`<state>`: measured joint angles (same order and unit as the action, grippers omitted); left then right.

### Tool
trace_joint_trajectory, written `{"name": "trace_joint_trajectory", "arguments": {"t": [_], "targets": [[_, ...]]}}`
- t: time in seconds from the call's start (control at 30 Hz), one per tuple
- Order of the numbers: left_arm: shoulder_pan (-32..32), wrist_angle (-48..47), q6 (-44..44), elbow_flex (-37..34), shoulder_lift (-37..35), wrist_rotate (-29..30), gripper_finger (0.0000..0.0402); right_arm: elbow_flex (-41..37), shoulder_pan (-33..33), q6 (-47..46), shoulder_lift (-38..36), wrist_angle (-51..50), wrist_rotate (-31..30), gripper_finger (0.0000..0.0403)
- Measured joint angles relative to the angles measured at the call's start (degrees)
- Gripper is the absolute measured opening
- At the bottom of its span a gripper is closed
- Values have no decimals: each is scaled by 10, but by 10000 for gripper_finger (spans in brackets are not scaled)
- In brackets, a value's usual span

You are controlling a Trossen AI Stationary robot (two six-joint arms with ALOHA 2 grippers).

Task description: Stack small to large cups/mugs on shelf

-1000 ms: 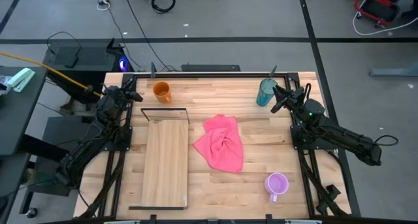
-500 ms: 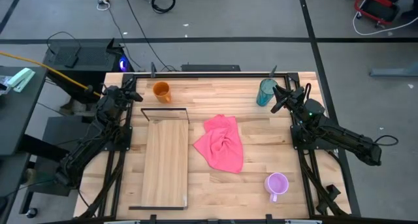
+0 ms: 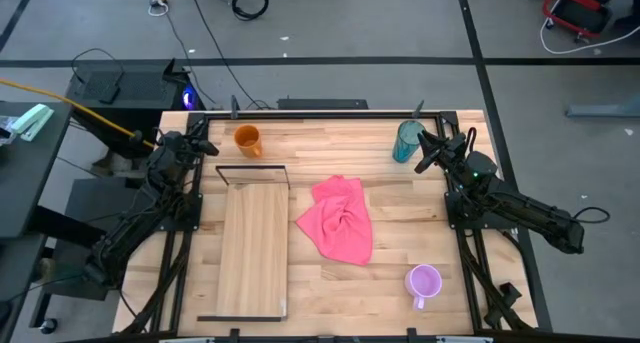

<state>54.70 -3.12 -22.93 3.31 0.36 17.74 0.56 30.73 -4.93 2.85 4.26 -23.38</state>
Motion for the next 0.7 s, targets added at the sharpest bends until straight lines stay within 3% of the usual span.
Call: {"name": "trace_joint_trajectory", "arguments": {"t": [0.7], "targets": [[0, 0, 0, 0, 0, 0, 84, 0, 0, 0, 0, 0, 0, 87]]}}
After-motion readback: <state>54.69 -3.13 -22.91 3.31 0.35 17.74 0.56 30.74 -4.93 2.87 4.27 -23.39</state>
